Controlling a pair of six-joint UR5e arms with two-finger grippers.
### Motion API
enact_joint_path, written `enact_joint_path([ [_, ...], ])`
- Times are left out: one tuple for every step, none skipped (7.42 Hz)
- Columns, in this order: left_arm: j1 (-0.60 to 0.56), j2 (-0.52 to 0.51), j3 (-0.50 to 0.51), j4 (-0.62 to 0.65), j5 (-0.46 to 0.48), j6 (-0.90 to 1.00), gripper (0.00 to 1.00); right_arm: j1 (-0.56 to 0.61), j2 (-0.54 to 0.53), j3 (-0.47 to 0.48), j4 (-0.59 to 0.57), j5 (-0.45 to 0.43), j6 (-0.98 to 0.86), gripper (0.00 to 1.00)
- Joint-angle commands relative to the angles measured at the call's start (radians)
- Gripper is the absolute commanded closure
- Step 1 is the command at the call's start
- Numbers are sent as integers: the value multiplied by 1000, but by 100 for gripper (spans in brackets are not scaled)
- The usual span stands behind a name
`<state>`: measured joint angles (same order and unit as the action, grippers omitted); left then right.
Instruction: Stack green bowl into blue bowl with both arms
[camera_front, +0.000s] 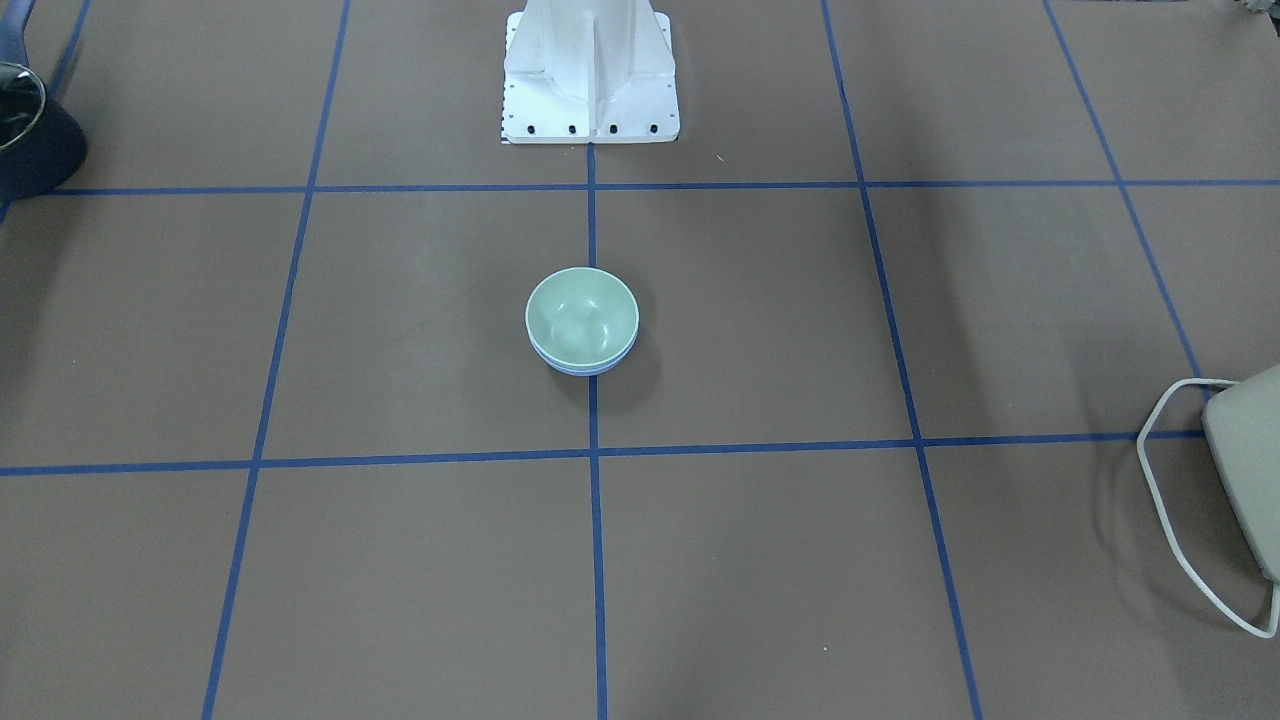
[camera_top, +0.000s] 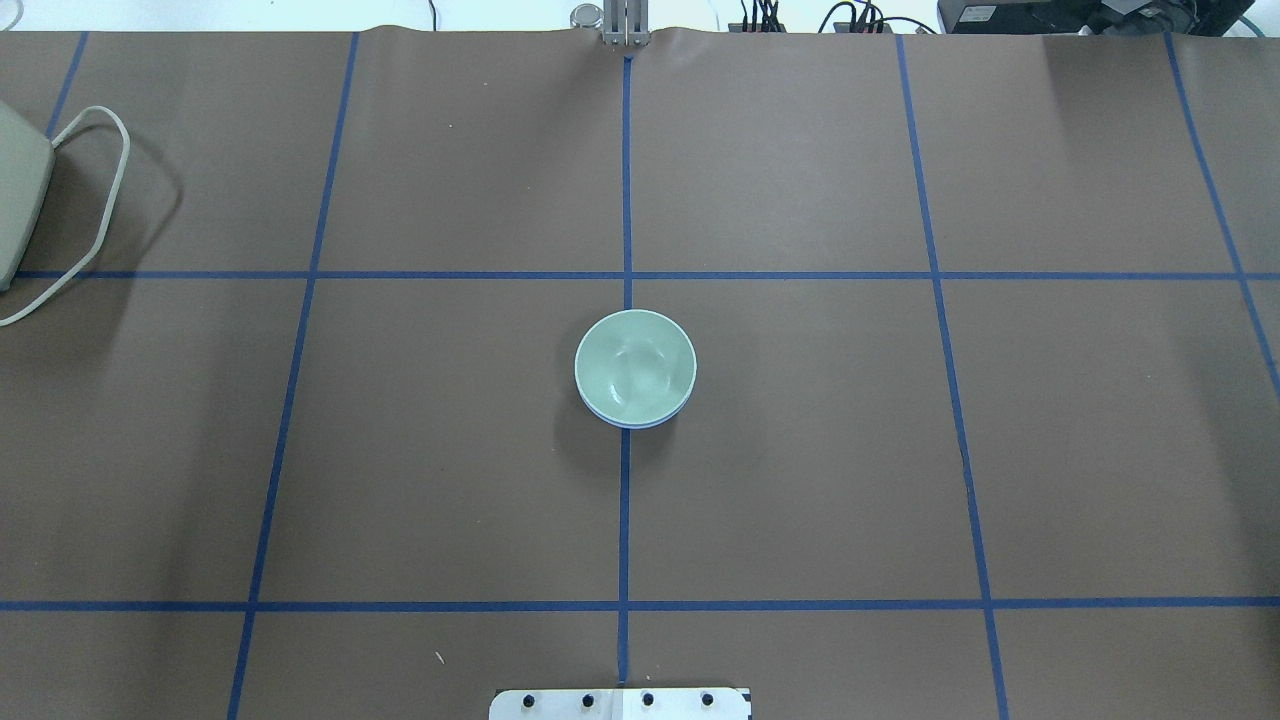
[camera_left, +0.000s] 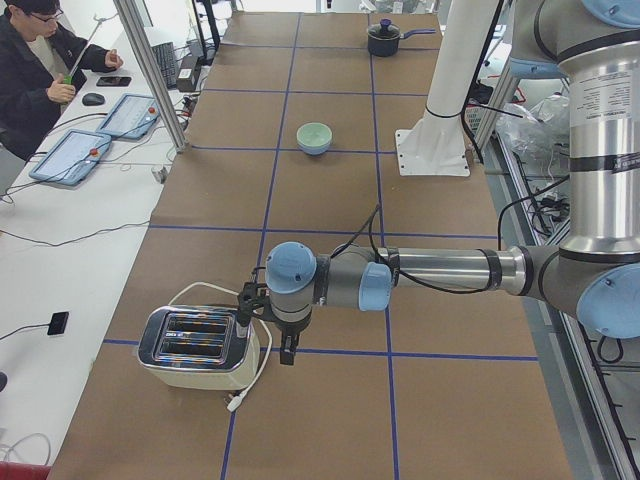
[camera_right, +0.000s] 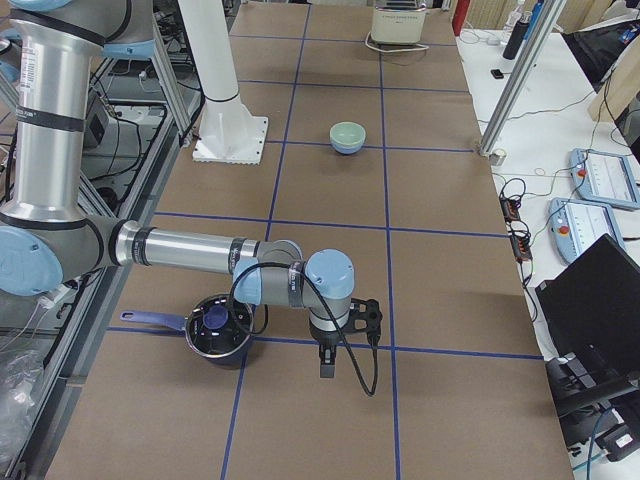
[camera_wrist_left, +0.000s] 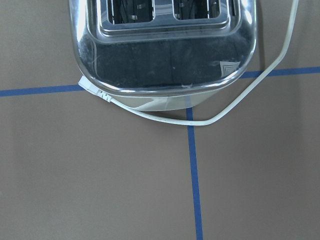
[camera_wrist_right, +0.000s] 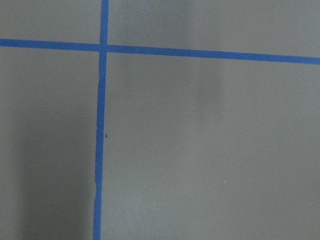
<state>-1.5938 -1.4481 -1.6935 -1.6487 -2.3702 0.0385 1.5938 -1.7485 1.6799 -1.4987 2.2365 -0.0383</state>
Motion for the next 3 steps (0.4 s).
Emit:
enact_joint_path([
  [-2,0,3,1,0,0,2,0,0,1,0,2,0,0],
  [-2,2,3,1,0,0,2,0,0,0,0,2,0,0],
  [0,11,0,0,0,0,2,0,0,-5,0,2,0,0],
])
